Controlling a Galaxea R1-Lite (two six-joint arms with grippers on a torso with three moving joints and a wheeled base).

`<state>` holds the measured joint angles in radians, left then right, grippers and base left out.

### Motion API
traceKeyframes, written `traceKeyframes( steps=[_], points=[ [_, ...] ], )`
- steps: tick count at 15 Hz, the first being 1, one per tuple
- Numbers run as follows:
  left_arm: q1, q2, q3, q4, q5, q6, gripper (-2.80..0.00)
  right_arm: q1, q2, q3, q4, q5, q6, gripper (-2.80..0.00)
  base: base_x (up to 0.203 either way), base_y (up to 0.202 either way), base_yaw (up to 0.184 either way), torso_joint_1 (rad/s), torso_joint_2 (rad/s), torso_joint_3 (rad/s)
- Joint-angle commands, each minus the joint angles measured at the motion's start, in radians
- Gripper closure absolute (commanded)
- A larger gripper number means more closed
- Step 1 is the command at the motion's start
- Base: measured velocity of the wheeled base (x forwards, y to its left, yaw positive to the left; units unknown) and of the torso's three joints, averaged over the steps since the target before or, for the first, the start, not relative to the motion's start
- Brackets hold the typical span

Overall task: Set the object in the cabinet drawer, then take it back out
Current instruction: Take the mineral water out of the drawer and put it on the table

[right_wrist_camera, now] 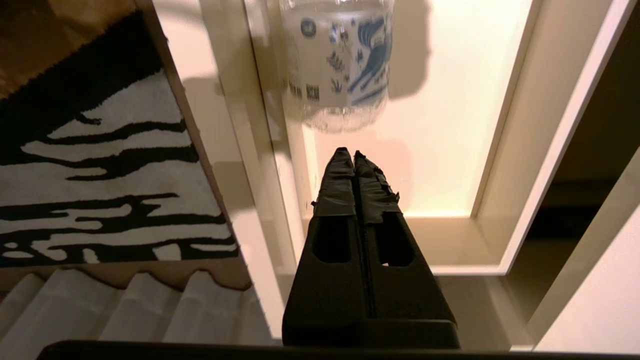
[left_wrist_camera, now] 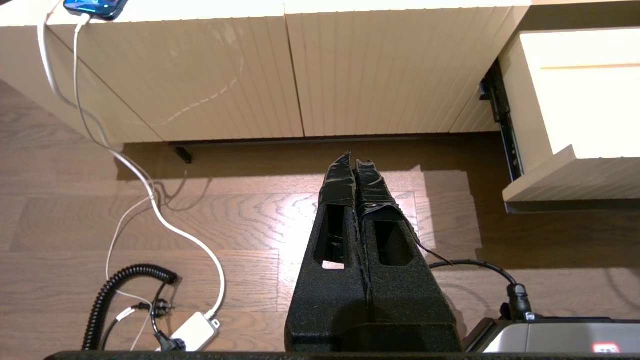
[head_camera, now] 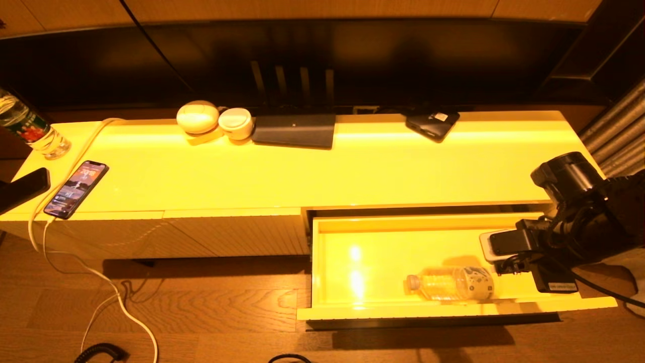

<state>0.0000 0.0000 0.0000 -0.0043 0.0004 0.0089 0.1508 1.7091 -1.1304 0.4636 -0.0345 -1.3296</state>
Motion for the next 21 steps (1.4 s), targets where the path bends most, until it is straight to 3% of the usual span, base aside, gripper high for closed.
traceKeyframes(
  steps=[1, 5, 10, 13, 14, 21],
  points=[
    [0.000, 0.000, 0.002, 0.000, 0.001, 0.000, 0.00, 0.027, 0.048, -0.007, 0.000, 0.028, -0.020, 0.00, 0.000, 0.000, 0.000, 0.000, 0.00, 0.000],
    [0.000, 0.000, 0.002, 0.000, 0.001, 0.000, 0.00, 0.051, 0.130, -0.047, -0.011, 0.085, -0.060, 0.00, 0.000, 0.000, 0.000, 0.000, 0.00, 0.000],
    [0.000, 0.000, 0.002, 0.000, 0.001, 0.000, 0.00, 0.064, 0.230, -0.158, -0.007, 0.097, -0.183, 0.00, 0.000, 0.000, 0.000, 0.000, 0.00, 0.000],
    [0.000, 0.000, 0.002, 0.000, 0.001, 0.000, 0.00, 0.061, 0.259, -0.204, 0.002, 0.096, -0.195, 0.00, 0.000, 0.000, 0.000, 0.000, 0.00, 0.000],
    [0.000, 0.000, 0.003, 0.000, 0.001, 0.000, 0.00, 0.061, 0.267, -0.212, 0.000, 0.097, -0.202, -2.80, 0.000, 0.000, 0.000, 0.000, 0.00, 0.000],
    [0.000, 0.000, 0.002, 0.000, 0.001, 0.000, 0.00, 0.041, 0.291, -0.241, 0.001, 0.097, -0.209, -2.80, 0.000, 0.000, 0.000, 0.000, 0.00, 0.000]
  ],
)
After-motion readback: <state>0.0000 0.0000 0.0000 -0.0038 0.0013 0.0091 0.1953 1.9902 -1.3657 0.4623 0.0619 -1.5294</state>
